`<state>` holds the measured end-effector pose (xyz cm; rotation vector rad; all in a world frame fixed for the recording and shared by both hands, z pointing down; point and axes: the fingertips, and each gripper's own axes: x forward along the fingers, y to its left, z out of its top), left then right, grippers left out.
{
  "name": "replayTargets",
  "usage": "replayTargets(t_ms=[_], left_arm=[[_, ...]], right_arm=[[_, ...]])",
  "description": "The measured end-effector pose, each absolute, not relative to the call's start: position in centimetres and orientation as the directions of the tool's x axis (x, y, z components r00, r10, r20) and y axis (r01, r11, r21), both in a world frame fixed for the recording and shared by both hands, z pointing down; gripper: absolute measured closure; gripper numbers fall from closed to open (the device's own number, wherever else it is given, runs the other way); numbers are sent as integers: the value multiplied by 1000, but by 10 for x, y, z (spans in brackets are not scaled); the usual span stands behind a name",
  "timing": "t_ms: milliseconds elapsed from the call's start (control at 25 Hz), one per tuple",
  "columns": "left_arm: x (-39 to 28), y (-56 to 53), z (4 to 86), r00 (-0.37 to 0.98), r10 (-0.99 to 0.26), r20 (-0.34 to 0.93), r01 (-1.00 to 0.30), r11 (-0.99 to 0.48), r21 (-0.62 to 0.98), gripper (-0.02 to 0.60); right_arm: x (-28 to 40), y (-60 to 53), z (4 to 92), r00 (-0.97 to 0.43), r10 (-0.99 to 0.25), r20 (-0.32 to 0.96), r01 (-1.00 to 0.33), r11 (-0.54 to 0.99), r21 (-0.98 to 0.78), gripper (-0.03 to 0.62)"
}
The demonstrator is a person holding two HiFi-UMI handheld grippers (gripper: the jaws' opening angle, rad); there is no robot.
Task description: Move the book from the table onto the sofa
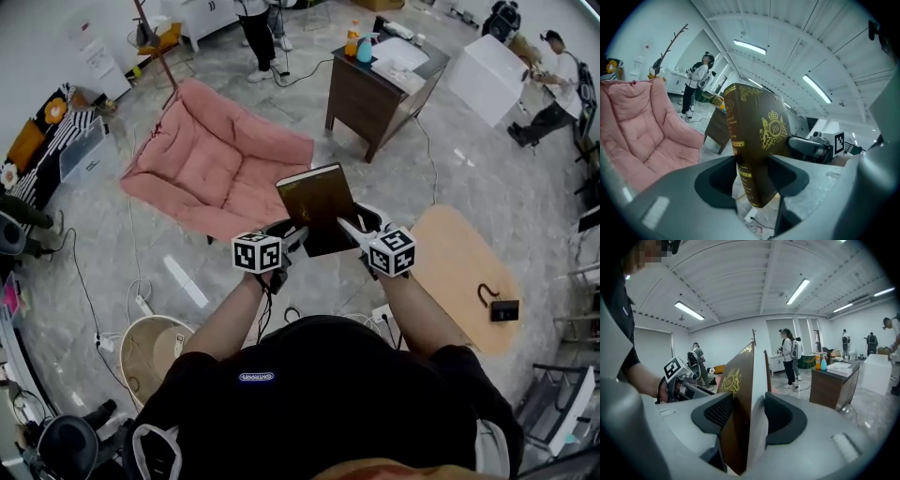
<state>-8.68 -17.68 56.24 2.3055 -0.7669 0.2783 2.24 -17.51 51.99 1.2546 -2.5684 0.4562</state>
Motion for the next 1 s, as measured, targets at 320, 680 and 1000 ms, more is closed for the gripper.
replayTargets(t_ms=[320, 680, 1000], left_arm=[[-163, -207, 560, 749, -541, 383, -657, -531, 535, 371], [-220, -231, 567, 671, -620, 407, -724, -429, 540, 371], [-248, -289, 594, 589, -672, 449, -779, -323, 537, 371]], right_arm=[[-53, -217, 518, -678, -645, 354, -724, 670, -165, 365], [-113, -257, 525, -758, -549, 352, -631, 755, -179, 365], [-144, -329, 556, -824, -451, 343, -538, 811, -228, 365]])
